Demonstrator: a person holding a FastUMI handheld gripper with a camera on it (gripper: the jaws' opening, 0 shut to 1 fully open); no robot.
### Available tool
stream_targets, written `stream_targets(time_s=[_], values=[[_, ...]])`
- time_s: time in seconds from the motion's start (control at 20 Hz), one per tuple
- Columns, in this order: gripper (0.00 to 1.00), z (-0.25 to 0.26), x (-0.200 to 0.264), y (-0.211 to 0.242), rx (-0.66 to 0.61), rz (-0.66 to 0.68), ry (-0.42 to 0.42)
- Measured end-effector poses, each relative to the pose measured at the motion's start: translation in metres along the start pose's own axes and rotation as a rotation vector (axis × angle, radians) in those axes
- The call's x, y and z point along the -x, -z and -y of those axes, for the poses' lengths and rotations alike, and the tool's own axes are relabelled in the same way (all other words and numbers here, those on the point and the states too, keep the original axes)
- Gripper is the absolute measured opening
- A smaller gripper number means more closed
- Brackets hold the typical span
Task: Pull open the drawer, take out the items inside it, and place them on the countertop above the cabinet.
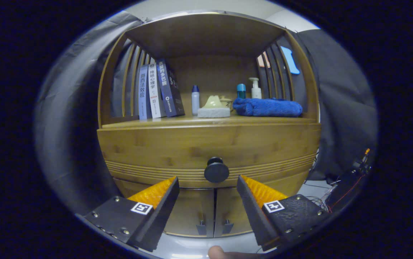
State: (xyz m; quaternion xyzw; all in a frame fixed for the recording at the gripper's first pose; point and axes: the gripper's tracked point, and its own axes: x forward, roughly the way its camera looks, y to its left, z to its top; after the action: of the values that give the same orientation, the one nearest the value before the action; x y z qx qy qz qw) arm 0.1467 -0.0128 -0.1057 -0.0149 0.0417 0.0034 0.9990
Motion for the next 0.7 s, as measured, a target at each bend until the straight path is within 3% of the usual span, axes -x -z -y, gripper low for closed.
stream_targets(time_s=[0.7], values=[[0.96,0.014,0.157,-0.134,-0.038,0.101,0.015]])
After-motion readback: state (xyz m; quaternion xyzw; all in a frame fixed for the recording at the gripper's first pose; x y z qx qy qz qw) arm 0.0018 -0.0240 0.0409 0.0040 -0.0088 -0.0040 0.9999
